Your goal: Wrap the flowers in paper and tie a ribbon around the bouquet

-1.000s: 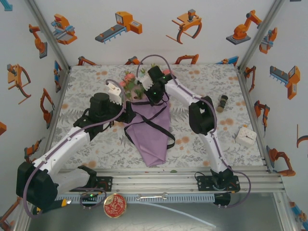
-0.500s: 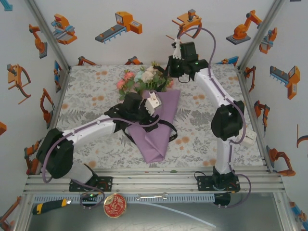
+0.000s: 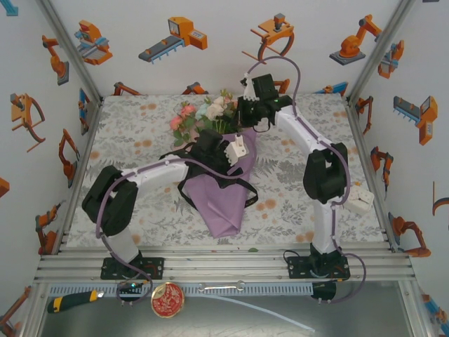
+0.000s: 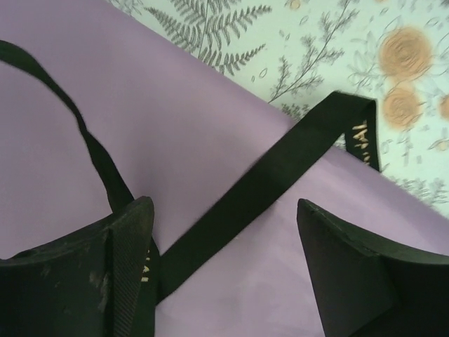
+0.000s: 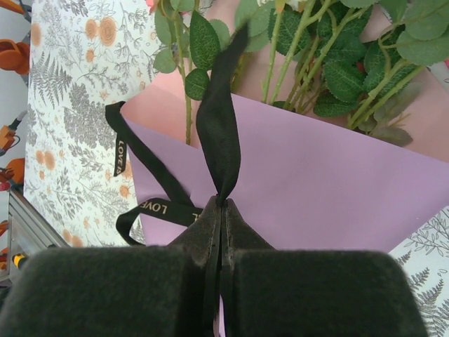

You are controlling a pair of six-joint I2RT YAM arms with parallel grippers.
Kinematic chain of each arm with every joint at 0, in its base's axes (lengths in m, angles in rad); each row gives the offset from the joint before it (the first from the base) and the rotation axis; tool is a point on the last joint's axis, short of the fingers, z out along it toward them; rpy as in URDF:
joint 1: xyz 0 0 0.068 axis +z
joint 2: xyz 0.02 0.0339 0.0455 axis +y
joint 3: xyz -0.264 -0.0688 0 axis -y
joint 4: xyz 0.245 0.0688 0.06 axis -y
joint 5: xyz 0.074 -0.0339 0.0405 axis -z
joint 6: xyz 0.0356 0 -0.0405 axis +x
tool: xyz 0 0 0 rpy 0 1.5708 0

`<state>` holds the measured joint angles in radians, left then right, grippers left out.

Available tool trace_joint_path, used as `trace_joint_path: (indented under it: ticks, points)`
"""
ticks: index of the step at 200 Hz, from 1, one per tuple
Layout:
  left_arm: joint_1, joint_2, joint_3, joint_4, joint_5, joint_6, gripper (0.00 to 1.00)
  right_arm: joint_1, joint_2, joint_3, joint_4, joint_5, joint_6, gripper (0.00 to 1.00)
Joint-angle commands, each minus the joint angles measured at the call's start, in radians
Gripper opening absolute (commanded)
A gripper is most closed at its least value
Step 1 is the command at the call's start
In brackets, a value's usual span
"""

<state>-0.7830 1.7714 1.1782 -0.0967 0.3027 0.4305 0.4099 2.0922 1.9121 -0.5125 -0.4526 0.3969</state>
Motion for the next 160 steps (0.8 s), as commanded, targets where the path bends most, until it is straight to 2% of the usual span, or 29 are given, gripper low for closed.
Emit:
trace_joint_path:
  ticks: [1,22,37,53,95,136,160]
  points:
    - [0.007,0.063,0.052,-0.108,-0.015,0.122,0.78,-0.007,-0.012,0.023,-0.017,0.006,-0.026,0.0]
    - [0.007,0.107,0.078,-0.128,-0.003,0.137,0.78,-0.008,-0.012,0.016,-0.029,0.012,-0.032,0.0]
    - [0.007,0.129,0.082,-0.129,0.002,0.132,0.72,-0.007,-0.013,0.012,-0.032,0.014,-0.034,0.0]
    - [0.007,0.137,0.077,-0.124,0.01,0.113,0.54,-0.007,-0.014,0.011,-0.033,0.017,-0.033,0.0]
    - [0.009,0.09,0.043,-0.095,0.035,0.05,0.0,-0.014,-0.024,0.011,-0.041,0.028,-0.03,0.0]
    - [0.01,-0.063,-0.07,-0.003,0.07,-0.058,0.0,-0.015,-0.05,-0.039,-0.039,0.042,-0.006,0.0]
    - [0.011,-0.192,-0.153,0.109,0.073,-0.144,0.0,-0.006,-0.095,-0.18,0.02,-0.015,0.02,0.0]
